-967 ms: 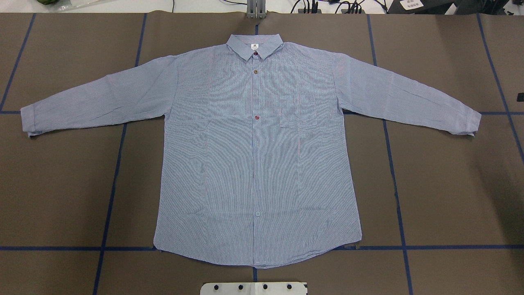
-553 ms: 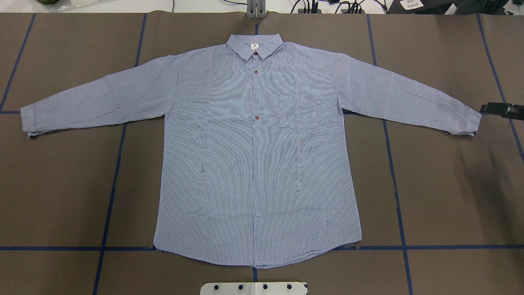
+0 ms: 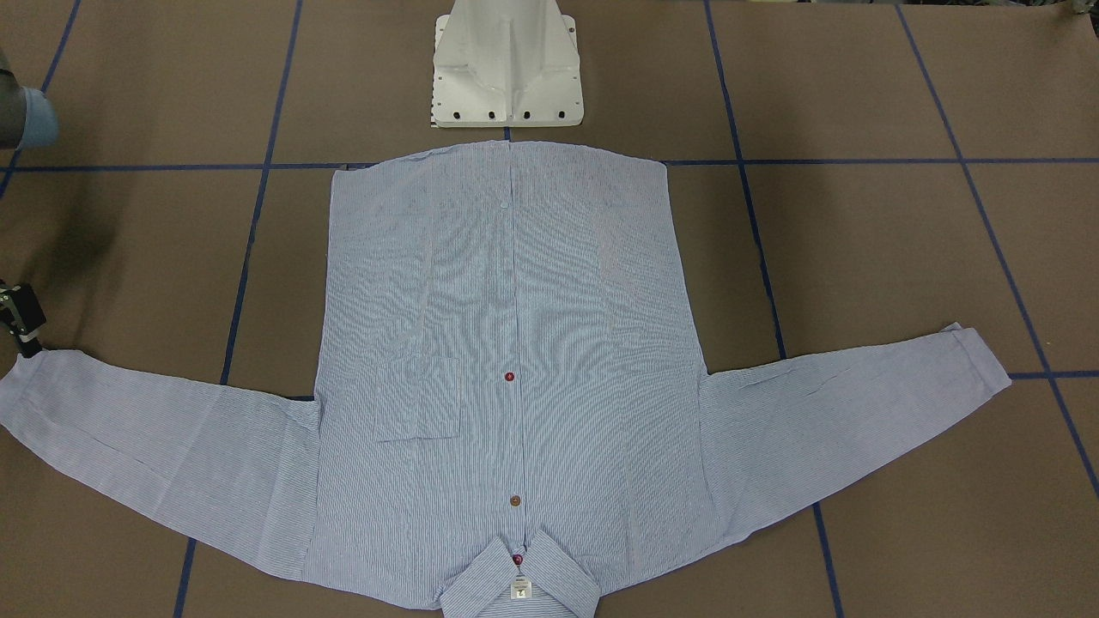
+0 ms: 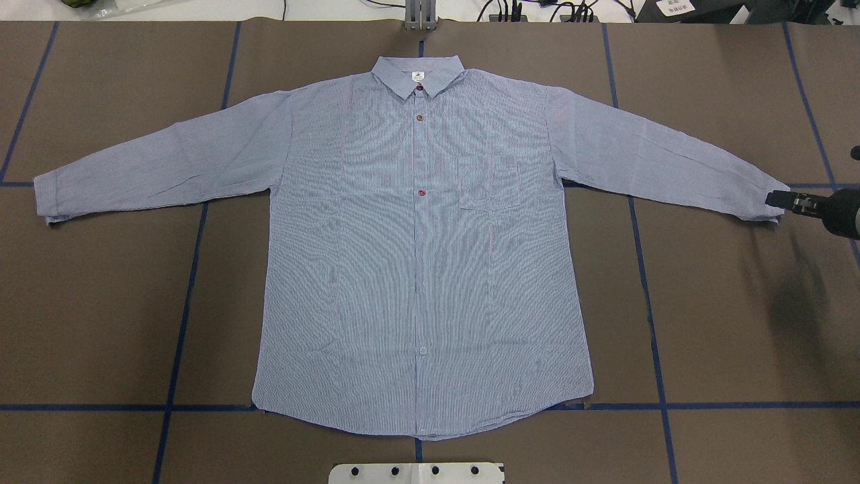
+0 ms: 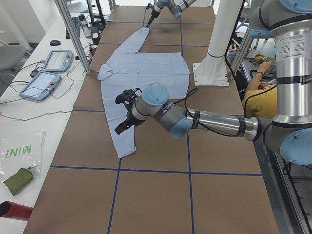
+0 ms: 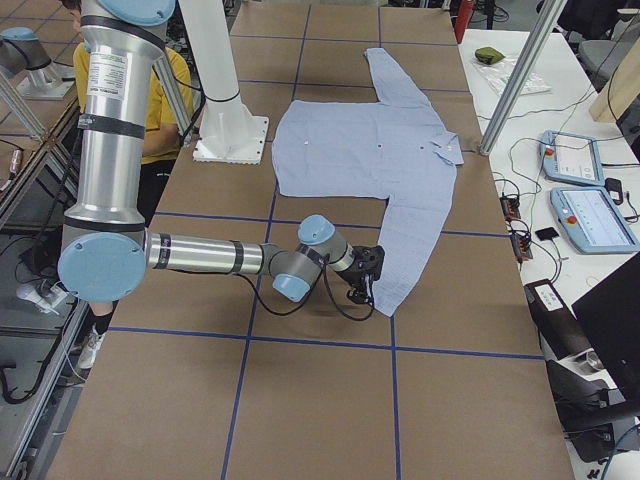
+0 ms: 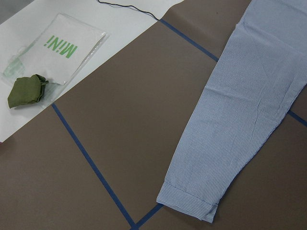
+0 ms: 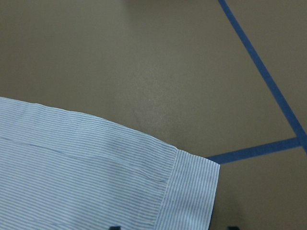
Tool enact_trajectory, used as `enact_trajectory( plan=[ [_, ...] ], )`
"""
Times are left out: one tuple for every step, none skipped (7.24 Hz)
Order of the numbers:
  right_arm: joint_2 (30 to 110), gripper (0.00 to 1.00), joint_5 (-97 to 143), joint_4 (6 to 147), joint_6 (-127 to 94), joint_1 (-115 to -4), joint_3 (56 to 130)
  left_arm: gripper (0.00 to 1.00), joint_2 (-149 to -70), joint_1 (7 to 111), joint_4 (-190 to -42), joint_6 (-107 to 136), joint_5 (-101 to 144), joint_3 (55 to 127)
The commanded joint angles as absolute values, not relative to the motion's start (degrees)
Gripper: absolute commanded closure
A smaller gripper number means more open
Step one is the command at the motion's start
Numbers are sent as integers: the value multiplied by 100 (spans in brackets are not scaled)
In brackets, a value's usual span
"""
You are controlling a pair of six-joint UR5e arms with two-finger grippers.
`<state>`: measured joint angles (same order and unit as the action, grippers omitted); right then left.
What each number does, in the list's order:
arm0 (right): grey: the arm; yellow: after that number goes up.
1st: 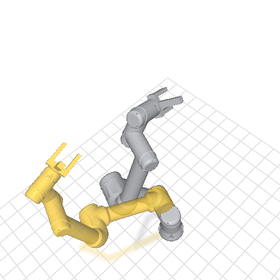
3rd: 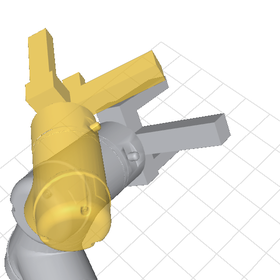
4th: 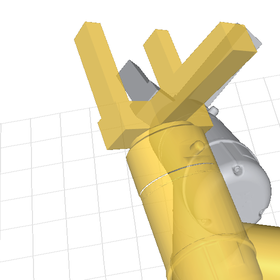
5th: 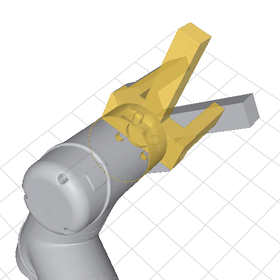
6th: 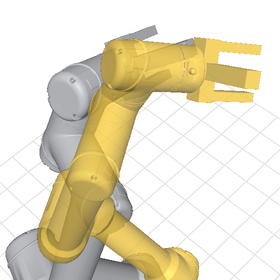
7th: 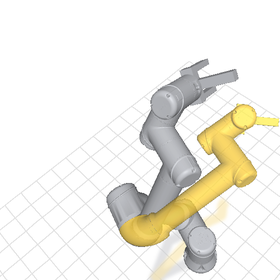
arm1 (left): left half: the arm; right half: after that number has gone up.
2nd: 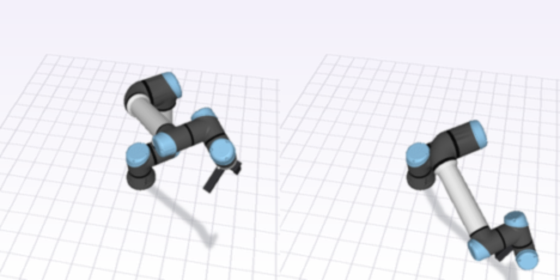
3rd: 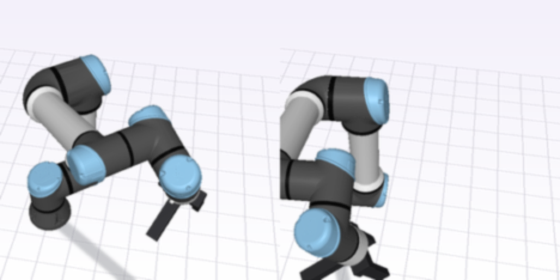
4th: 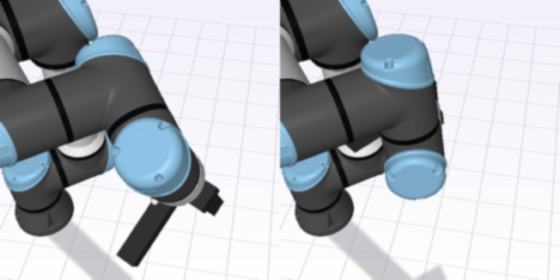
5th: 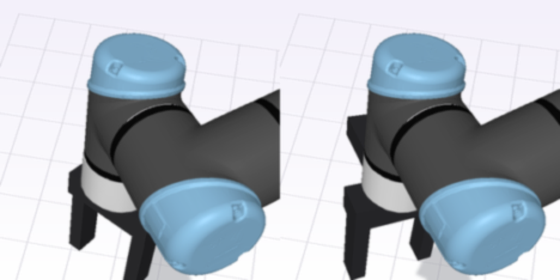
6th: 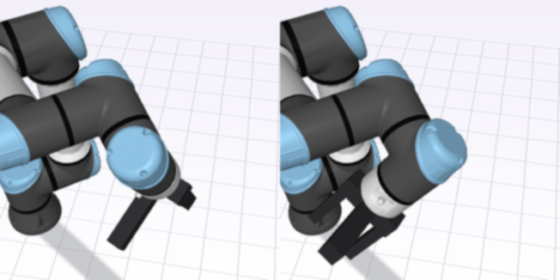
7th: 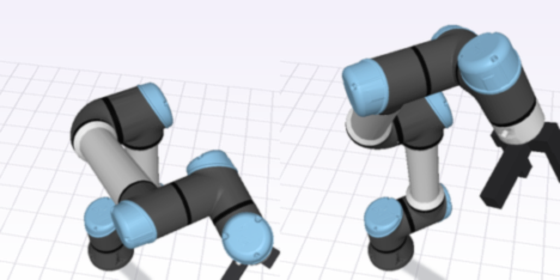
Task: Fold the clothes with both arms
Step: 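Lower the right gripper to the cuff of the sleeve nearest it and grasp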
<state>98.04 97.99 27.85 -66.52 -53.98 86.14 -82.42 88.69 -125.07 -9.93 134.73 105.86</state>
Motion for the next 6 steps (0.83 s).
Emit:
enact_trajectory(
  plan=[
    [9782,23,9607,2777,-6662,-5274,8456,0,-8244,8868,-12507,-993,13474,10600],
    [9782,26,9537,2777,-6662,-5204,8385,0,-8244,8868,-12507,-993,13474,10600],
    [9765,29,9527,2777,-6653,-5168,8376,0,-8244,8868,-12507,-993,13474,10591],
    [9756,30,9527,2777,-6653,-5142,8359,0,-8244,8868,-12507,-993,13474,10600],
    [9756,34,9493,2777,-6653,-5116,8341,0,-8244,8877,-12507,-993,13474,10600],
    [9747,38,9492,2777,-6653,-5080,8341,0,-8244,8877,-12507,-993,13474,10591]
  ],
)
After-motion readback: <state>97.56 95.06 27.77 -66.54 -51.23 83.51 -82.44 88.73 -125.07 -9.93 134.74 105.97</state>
